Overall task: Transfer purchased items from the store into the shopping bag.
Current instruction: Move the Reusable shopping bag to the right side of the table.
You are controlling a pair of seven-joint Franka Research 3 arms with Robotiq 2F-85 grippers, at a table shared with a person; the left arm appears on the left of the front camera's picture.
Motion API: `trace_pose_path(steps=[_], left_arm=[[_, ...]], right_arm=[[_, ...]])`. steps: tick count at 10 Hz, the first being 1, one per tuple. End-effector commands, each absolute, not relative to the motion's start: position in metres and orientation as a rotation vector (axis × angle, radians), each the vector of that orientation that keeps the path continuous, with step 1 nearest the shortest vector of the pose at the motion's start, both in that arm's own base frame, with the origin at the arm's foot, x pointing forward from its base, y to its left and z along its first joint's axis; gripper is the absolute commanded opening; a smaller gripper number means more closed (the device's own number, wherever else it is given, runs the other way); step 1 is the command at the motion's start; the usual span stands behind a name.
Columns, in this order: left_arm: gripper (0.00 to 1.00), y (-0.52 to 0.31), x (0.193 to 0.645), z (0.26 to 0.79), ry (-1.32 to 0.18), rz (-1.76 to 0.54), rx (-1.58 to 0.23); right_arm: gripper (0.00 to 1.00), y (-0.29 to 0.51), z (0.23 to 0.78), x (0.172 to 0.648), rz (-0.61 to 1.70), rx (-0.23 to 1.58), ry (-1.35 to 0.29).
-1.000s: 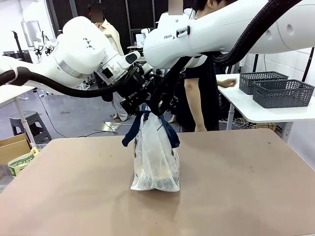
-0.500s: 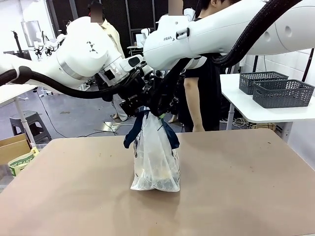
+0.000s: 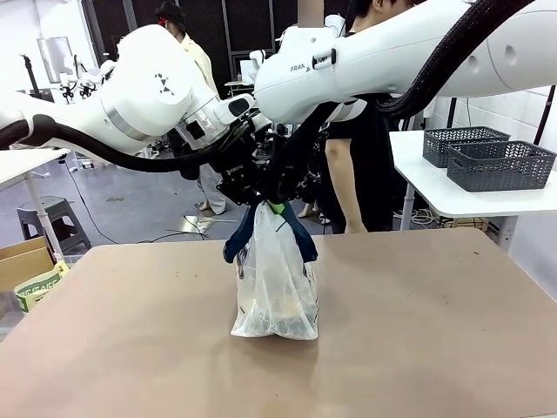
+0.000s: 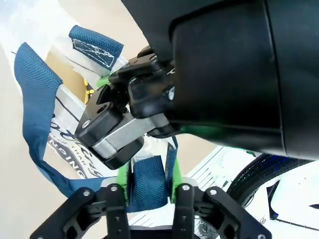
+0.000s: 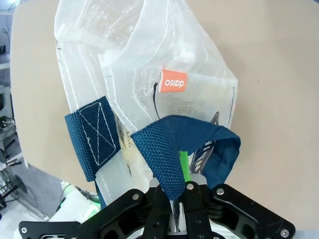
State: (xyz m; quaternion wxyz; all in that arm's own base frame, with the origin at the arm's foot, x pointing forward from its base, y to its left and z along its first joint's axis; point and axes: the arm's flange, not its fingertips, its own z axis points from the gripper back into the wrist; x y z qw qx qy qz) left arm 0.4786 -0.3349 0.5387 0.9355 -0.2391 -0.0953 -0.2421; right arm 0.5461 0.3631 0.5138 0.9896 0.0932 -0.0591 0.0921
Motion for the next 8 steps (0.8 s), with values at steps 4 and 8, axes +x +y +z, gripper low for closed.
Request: trace_pose_path(steps=[4, 8], left_arm=[[0.0, -0.324, 0.47, 0.538, -0.205, -0.463, -0.476], [0.0, -0.321, 0.471, 0.539, -0.218, -0.473, -0.474]], right_arm=[[0.0, 0.356, 0.518, 0.544, 0.167, 0.219, -0.132], [0.0, 0.35, 0.517, 0.544, 0.17, 0.23, -0.147]])
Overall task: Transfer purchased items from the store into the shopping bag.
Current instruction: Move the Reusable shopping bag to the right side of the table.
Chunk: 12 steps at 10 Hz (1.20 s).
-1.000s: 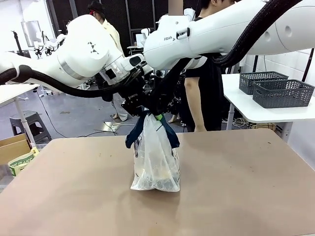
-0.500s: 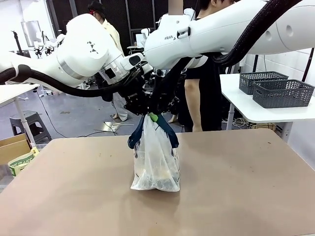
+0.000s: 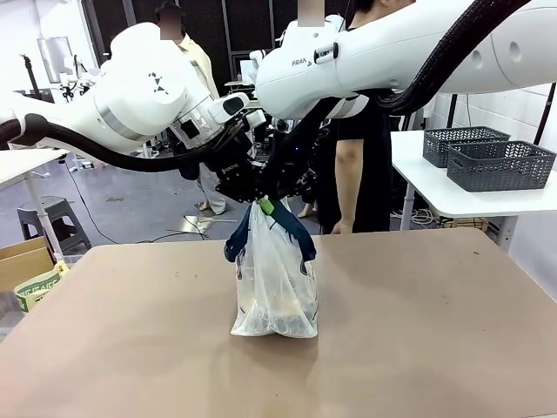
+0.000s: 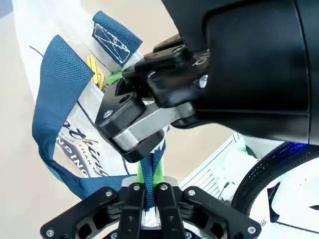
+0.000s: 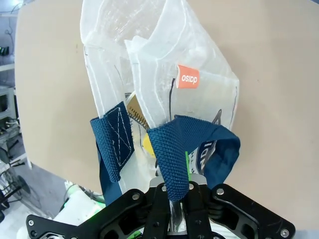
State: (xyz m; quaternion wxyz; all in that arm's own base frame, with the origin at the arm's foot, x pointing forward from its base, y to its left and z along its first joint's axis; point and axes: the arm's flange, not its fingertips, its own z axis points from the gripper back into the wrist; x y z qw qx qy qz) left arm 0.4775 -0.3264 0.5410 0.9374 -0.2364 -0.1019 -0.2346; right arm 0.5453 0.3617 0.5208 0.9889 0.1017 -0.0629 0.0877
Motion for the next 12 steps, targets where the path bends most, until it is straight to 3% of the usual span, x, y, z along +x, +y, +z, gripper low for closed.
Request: trace_pose_path(steps=[1, 3, 8, 12], left_arm=[[0.0, -0.327, 0.477, 0.541, -0.205, -0.48, -0.483], [0.0, -0.327, 0.477, 0.541, -0.205, -0.48, -0.483], [0.0, -0.327, 0.477, 0.541, -0.205, -0.48, -0.483], [0.0, -0.327, 0.477, 0.541, -0.205, -0.48, -0.483]], right_arm=[[0.0, 0.349, 0.517, 0.544, 0.184, 0.236, -0.153], [0.0, 0.347, 0.517, 0.543, 0.26, 0.232, -0.177], [0.98, 0.324, 0.529, 0.537, 0.305, 0.283, -0.247], [1.0, 0.291, 0.537, 0.533, 0.289, 0.32, -0.254]])
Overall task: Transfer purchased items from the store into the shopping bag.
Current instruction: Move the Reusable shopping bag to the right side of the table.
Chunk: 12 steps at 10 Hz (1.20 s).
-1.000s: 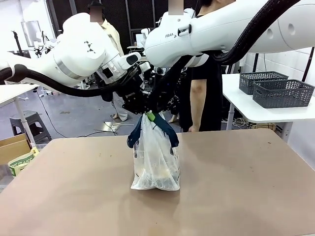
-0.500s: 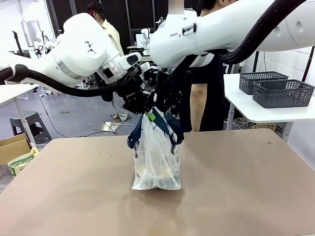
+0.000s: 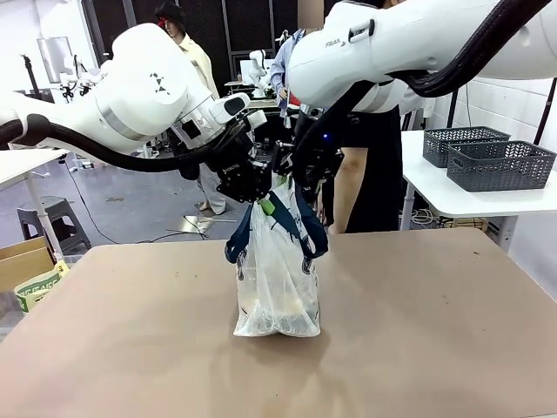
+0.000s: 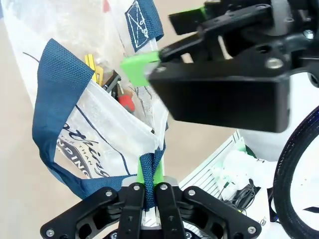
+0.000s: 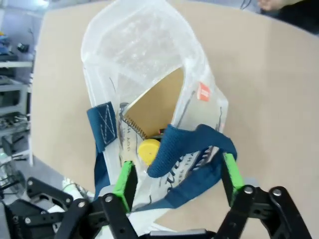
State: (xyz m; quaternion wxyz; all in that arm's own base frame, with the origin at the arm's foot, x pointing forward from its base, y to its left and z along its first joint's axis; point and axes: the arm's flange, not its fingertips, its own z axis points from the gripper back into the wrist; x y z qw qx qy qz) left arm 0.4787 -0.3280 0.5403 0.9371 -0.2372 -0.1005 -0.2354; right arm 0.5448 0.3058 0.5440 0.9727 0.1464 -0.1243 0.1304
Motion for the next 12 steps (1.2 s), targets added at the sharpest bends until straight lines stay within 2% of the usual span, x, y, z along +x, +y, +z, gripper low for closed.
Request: trace_pose_path(steps=[1, 4, 6, 8, 10, 12], left_arm=[[0.0, -0.327, 0.477, 0.541, -0.205, -0.48, -0.483], [0.0, -0.327, 0.477, 0.541, -0.205, -0.48, -0.483], [0.0, -0.327, 0.477, 0.541, -0.205, -0.48, -0.483], [0.0, -0.327, 0.477, 0.541, -0.205, -0.48, -0.483], [0.0, -0.327, 0.477, 0.541, -0.205, -0.48, -0.483], [0.0, -0.327, 0.477, 0.541, -0.205, -0.48, -0.483]], right_arm=[[1.0, 0.28, 0.54, 0.528, 0.309, 0.314, -0.251], [1.0, 0.238, 0.55, 0.504, 0.536, 0.347, -0.286], [1.0, 0.206, 0.55, 0.492, 0.659, 0.384, -0.391], [1.0, 0.179, 0.552, 0.495, 0.679, 0.518, -0.4], [1.0, 0.159, 0.558, 0.494, 0.653, 0.565, -0.449], [1.0, 0.141, 0.556, 0.494, 0.818, 0.595, -0.408]])
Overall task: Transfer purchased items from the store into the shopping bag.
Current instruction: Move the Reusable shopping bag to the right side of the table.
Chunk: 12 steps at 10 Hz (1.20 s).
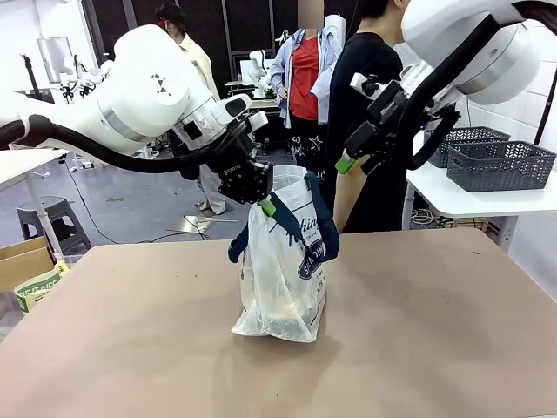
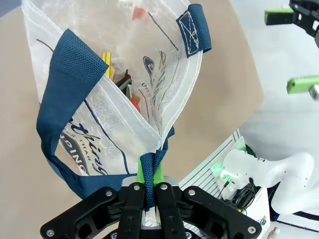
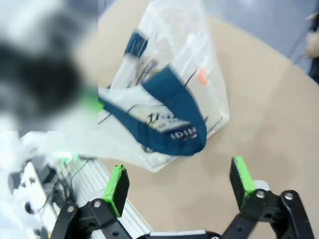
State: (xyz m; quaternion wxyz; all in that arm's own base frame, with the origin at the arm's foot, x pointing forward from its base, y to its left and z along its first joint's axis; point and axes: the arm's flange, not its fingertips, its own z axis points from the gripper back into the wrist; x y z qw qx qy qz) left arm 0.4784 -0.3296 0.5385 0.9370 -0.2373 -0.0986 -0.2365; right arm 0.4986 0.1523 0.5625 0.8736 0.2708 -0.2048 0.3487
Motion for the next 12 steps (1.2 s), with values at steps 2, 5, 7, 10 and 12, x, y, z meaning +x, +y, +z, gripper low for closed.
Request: trace_pose_path(steps=[2, 5, 7, 10, 12], left_arm=[[0.0, -0.327, 0.477, 0.541, -0.205, -0.48, -0.483], [0.0, -0.327, 0.477, 0.541, -0.205, -0.48, -0.483], [0.0, -0.327, 0.477, 0.541, -0.205, -0.48, -0.483], [0.0, -0.327, 0.477, 0.541, -0.205, -0.48, -0.483], [0.0, -0.327, 0.477, 0.541, -0.205, -0.48, -0.483]], right_arm=[[1.0, 0.124, 0.554, 0.496, 0.978, 0.601, -0.376], [1.0, 0.127, 0.555, 0.499, 1.187, 0.447, -0.413], [1.0, 0.125, 0.552, 0.492, 1.14, 0.492, -0.363], [1.0, 0.125, 0.552, 0.492, 1.14, 0.492, -0.363], [1.0, 0.125, 0.552, 0.492, 1.14, 0.492, -0.363]])
